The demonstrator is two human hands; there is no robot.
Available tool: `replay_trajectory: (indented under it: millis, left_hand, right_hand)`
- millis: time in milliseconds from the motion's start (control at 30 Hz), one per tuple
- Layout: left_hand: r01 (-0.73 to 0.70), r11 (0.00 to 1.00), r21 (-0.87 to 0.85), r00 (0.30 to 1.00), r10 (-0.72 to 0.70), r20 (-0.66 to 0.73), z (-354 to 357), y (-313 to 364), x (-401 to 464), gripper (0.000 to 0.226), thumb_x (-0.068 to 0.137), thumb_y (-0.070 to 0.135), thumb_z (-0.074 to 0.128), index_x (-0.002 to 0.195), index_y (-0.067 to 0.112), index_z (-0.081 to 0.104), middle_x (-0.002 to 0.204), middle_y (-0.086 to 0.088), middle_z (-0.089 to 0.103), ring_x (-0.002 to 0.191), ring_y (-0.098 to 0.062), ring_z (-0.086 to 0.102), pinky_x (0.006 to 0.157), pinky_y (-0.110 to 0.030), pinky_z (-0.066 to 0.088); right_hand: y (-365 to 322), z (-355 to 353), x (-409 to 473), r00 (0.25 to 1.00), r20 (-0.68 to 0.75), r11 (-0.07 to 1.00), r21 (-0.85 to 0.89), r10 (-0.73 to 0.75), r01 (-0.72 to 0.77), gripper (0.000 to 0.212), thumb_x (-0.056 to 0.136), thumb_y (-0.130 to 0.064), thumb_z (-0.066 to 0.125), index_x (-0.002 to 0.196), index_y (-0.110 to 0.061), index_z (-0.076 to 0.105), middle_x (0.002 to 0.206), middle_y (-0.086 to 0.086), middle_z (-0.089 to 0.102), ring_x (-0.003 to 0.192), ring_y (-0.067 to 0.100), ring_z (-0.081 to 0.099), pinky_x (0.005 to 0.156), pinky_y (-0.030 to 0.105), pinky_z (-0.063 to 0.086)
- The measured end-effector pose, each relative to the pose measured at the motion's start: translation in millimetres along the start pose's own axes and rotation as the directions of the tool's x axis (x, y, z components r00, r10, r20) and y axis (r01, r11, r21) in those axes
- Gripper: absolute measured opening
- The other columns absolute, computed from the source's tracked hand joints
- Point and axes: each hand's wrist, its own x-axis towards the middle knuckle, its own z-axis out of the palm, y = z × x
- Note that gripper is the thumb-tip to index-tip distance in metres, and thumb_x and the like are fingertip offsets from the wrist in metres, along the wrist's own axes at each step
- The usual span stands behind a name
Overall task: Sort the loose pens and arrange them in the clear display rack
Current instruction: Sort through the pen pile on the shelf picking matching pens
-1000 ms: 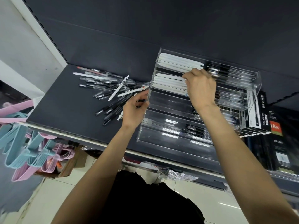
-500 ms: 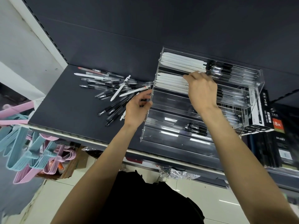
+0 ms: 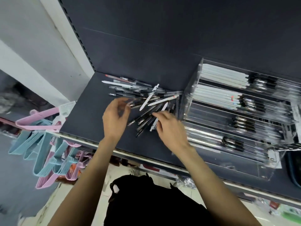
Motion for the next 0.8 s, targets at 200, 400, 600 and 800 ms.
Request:
replay_trajectory:
  millis: [200, 400, 600, 800]
  left_hand:
    - [-0.237, 0.889, 0.392, 0.920, 0.077, 0.384, 42.7, -16.7, 48.2, 0.043, 0.089, 0.033, 0.062, 0.127, 0.014, 0.053, 0.124, -0.008, 0.054, 0.118, -0.028, 0.045, 0.091, -0.037, 0.042]
    - [-0.346, 0.752, 0.561, 0.869, 0.032, 0.494, 65.9, -15.7, 73.8, 0.043, 0.095, 0.034, 0.054, 0.133, 0.016, 0.043, 0.132, -0.007, 0.045, 0.122, -0.025, 0.043, 0.082, -0.036, 0.048]
    - [-0.414, 0.788, 0.456, 0.827, 0.116, 0.551, 57.7, -26.1, 73.4, 0.033, 0.093, 0.018, 0.059, 0.125, 0.020, 0.054, 0.123, -0.004, 0.053, 0.111, -0.025, 0.055, 0.082, -0.037, 0.049]
    - [-0.426, 0.812, 0.398, 0.818, 0.158, 0.554, 49.8, -34.8, 68.4, 0.035, 0.089, 0.018, 0.064, 0.119, 0.014, 0.049, 0.119, -0.006, 0.049, 0.086, -0.023, 0.062, 0.072, -0.036, 0.052]
  right_hand:
    - [1.6, 42.5, 26.6, 0.886, 0.155, 0.878, -0.289, 0.436, -0.382, 0.038, 0.096, -0.022, 0.046, 0.132, -0.011, 0.042, 0.131, 0.016, 0.042, 0.117, 0.034, 0.045, 0.084, 0.044, 0.049]
    - [-8.4, 54.7, 33.6, 0.778, 0.127, 0.778, -0.250, 0.616, -0.576, 0.049, 0.097, -0.041, 0.044, 0.131, -0.007, 0.038, 0.127, 0.020, 0.043, 0.119, 0.035, 0.042, 0.088, 0.040, 0.046]
    - [-4.2, 48.6, 51.7, 0.695, 0.156, 0.710, -0.075, 0.702, -0.700, 0.052, 0.089, -0.027, 0.062, 0.127, -0.006, 0.034, 0.124, 0.021, 0.043, 0.113, 0.037, 0.049, 0.085, 0.040, 0.047]
    - [1.0, 41.6, 53.9, 0.660, 0.166, 0.664, 0.035, 0.733, -0.747, 0.054, 0.085, -0.023, 0.070, 0.120, -0.003, 0.035, 0.113, 0.020, 0.060, 0.104, 0.039, 0.060, 0.082, 0.040, 0.047]
